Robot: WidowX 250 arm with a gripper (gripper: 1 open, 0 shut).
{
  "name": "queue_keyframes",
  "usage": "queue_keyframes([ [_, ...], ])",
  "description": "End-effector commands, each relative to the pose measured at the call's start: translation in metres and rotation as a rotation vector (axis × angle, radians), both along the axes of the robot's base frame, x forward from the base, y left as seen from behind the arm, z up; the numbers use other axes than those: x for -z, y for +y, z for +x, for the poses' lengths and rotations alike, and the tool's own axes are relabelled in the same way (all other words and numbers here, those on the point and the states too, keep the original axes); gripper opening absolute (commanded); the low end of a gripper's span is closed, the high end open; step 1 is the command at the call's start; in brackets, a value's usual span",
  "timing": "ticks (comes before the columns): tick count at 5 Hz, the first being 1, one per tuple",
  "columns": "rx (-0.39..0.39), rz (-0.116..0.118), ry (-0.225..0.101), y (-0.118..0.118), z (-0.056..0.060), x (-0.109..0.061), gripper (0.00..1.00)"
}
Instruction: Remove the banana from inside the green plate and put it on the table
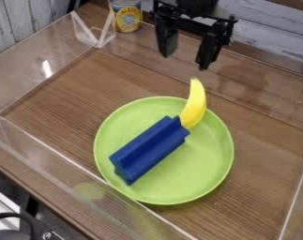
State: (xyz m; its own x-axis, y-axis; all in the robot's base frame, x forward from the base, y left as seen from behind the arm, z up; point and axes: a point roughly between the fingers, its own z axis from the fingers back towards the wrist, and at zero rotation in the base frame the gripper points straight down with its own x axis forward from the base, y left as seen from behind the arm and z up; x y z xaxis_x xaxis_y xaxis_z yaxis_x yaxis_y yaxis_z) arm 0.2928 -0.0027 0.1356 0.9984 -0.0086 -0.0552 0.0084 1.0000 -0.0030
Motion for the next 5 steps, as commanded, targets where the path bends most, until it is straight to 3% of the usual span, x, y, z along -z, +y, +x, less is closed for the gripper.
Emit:
queue_keyframes([
  [1,-0.012,-0.002,0.004,-0.003,0.003,0.011,1.0],
  [5,-0.035,-0.011,-0.024,-0.018,0.013,0.063,1.0],
])
